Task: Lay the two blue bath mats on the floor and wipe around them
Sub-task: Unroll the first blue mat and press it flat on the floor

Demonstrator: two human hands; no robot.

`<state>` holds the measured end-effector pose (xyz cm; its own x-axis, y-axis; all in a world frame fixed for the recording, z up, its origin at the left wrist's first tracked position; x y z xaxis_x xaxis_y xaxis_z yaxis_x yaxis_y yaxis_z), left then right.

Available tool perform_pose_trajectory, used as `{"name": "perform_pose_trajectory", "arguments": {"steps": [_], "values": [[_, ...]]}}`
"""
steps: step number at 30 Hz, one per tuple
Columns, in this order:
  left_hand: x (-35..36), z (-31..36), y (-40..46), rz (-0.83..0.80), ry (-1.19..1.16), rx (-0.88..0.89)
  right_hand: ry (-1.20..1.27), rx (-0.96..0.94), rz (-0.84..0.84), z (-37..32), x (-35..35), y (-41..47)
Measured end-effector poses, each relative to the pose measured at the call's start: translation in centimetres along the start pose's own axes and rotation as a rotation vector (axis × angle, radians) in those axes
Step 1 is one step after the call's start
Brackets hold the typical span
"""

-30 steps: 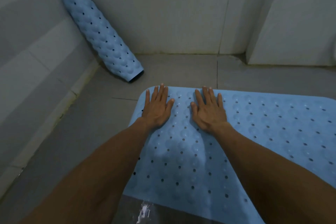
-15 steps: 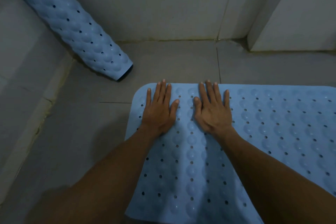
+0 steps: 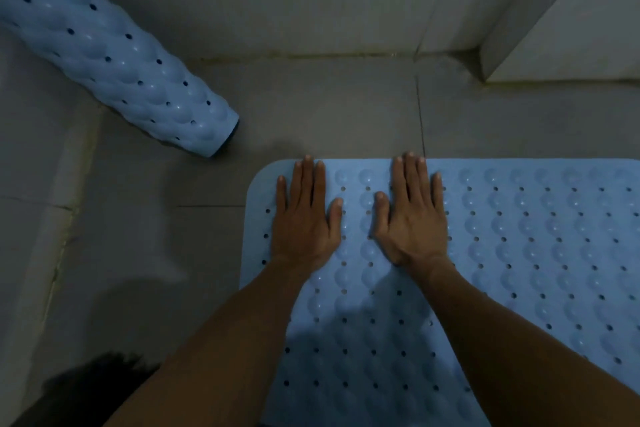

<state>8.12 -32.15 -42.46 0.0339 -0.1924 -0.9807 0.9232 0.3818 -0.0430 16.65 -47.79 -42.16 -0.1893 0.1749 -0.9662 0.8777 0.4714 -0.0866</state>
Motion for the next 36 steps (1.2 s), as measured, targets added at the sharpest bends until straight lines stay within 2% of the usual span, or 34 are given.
{"name": "perform_pose_trajectory", "arguments": {"steps": [5,15,36], "values": [[-0.5,0.2,0.4,-0.068,-0.006,-0.018,-0.001,0.000,-0.010,0.0,-0.3,0.3],[-0.5,0.3,0.5,-0.084,-0.014,-0.018,-0.013,0.006,-0.008,0.1,-0.6,0.3],[0.3,0.1,0.1,0.009,0.004,0.000,0.047,-0.055,0.044,0.4,-0.1,0.2]]}}
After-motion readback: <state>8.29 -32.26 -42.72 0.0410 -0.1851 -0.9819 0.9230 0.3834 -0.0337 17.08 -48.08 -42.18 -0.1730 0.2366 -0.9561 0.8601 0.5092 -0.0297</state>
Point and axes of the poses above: each hand's wrist, its own y-axis towards the middle knuckle, its own x-axis out of the palm, z = x × y, the point moved 4 cm from there along y, towards the middle knuckle, and after that the axes turned 2 degrees about -x, right-handed, at the moved point
